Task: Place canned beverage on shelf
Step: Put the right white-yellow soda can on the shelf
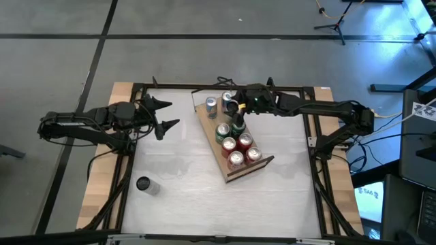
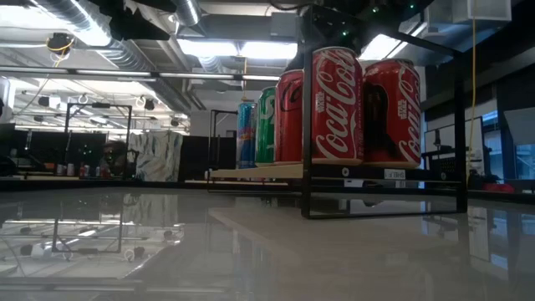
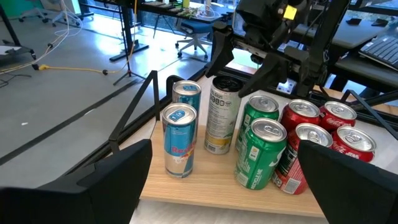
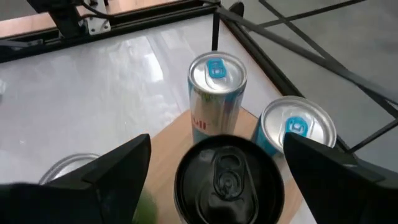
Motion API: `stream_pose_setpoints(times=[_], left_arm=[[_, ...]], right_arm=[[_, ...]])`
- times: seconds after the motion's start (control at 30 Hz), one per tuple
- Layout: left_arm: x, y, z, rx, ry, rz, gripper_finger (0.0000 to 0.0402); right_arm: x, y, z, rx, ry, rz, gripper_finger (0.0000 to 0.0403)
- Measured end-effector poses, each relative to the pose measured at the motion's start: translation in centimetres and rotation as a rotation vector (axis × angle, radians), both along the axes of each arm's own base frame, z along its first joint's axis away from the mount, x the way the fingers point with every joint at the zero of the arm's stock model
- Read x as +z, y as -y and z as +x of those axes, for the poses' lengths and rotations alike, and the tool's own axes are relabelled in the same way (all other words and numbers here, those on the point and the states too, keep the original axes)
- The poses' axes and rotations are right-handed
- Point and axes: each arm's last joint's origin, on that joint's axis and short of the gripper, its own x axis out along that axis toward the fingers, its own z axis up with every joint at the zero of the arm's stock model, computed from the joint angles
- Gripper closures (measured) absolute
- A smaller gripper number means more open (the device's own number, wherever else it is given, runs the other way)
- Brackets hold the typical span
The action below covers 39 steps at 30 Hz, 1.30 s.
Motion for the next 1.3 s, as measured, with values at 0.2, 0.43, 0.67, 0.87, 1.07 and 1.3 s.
stream_pose_setpoints(times=[0.2,0.43,0.67,0.87,1.07,1.3], left_arm=[[0.0,0.0,0.0,0.000,0.000,0.000,0.0009],[0.0,0.0,0.0,0.000,0.001,0.000,0.0009],[0.0,0.0,0.0,0.000,0.001,0.000,0.0009],[0.0,0.0,0.0,0.000,0.001,0.000,0.0009],[0.0,0.0,0.0,0.000,0.001,0.000,0.0009],[0.0,0.0,0.0,0.000,0.002,0.000,0.0009]], right_arm=[[1.3,0.1,0.3,0.000,0.038,-0.012,0.0043],[1.6,0.1,0.3,0.012,0.032,-0.030,0.0043],[1.0,0.0,-0.1,0.054,-0.060,-0.073,0.0043],[0.8,0.0,-0.2,0.071,-0.090,-0.089,0.0043],[0.2,-0.1,-0.4,0.075,-0.146,-0.070,0.0043],[0.0,-0.1,-0.4,0.076,-0.157,-0.066,0.0043]])
